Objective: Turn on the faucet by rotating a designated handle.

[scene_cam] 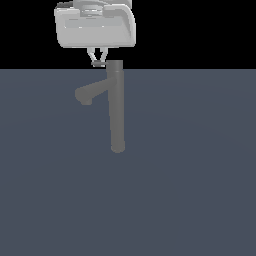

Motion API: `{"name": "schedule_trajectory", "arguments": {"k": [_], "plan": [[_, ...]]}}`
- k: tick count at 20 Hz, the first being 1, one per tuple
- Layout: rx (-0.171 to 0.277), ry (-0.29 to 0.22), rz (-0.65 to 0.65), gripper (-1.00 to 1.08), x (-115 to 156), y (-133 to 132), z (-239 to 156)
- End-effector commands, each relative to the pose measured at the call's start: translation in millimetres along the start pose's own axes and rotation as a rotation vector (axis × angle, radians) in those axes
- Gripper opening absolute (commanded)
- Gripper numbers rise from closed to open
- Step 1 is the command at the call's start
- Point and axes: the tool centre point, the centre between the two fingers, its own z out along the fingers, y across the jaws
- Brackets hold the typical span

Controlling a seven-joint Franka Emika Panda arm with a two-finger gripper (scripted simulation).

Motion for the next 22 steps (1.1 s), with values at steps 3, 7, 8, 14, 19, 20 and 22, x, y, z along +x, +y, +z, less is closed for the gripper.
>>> {"name": "schedule_trajectory", "arguments": {"k": [3, 7, 8, 14, 19, 20, 22], "plan": [[-0.006, -0.021, -0.012, -1.0, -26.0, 1.0, -0.3], [-0.002, -0.007, -0.001, -1.0, -17.4, 9.5, 0.4], [-0.002, -0.008, -0.002, -1.0, -19.6, 12.9, 0.2], [-0.004, -0.016, -0.008, -1.0, -32.6, 33.6, -0.4], [-0.006, -0.021, -0.013, -1.0, -41.5, 47.9, -1.0], [0.0, -0.011, -0.039, -1.0, -38.3, 29.2, -0.9], [-0.002, -0.013, -0.033, -1.0, -33.4, 43.1, -0.8]]}}
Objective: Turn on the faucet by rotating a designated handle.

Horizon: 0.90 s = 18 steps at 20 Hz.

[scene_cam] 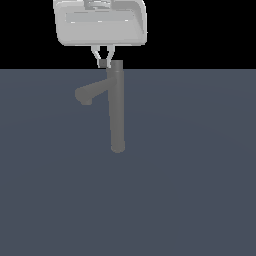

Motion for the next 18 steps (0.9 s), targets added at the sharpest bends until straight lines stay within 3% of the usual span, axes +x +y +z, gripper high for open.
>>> {"name": "schedule_trajectory", "arguments": {"k": [1, 7, 8, 9, 18], "plan": [[-0.002, -0.001, 0.017, -1.0, 6.4, 20.2, -0.1], [-0.006, -0.008, 0.034, -1.0, 18.5, 61.4, -0.2], [-0.006, -0.008, 0.034, -1.0, 18.5, 61.4, -0.2], [-0.001, -0.019, -0.024, -1.0, 5.1, 23.7, -0.3], [-0.004, -0.013, 0.009, -1.0, 39.4, 51.7, 0.1]]}}
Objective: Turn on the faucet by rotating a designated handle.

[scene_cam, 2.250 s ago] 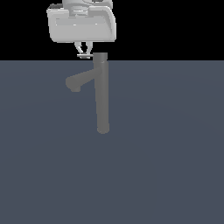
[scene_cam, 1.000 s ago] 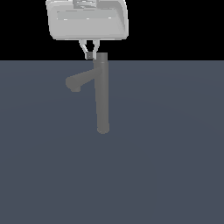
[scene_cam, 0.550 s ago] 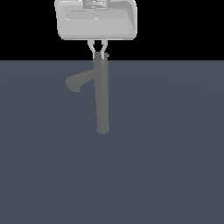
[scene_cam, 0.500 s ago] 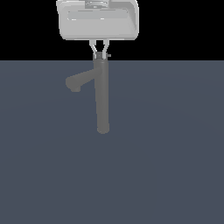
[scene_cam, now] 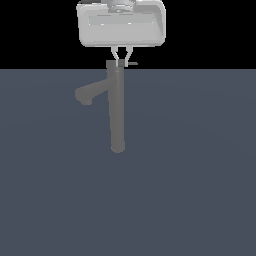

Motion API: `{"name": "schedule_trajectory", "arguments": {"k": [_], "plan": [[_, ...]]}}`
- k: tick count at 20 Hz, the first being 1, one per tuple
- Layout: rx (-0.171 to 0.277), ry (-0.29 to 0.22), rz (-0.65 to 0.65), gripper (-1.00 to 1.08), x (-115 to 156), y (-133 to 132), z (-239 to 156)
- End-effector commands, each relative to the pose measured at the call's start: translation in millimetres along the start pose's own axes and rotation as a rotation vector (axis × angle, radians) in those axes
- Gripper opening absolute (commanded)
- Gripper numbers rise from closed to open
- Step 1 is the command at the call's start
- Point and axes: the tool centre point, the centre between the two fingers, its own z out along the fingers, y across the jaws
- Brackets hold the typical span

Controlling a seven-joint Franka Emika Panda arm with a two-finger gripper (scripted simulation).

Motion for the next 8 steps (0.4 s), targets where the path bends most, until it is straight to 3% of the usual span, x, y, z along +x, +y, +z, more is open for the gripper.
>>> {"name": "schedule_trajectory", "arguments": {"k": [1, 8], "plan": [[0.0, 0.017, 0.021, -1.0, 18.8, 15.2, 0.0], [-0.001, 0.021, 0.042, -1.0, 39.9, 33.7, -0.6]]}}
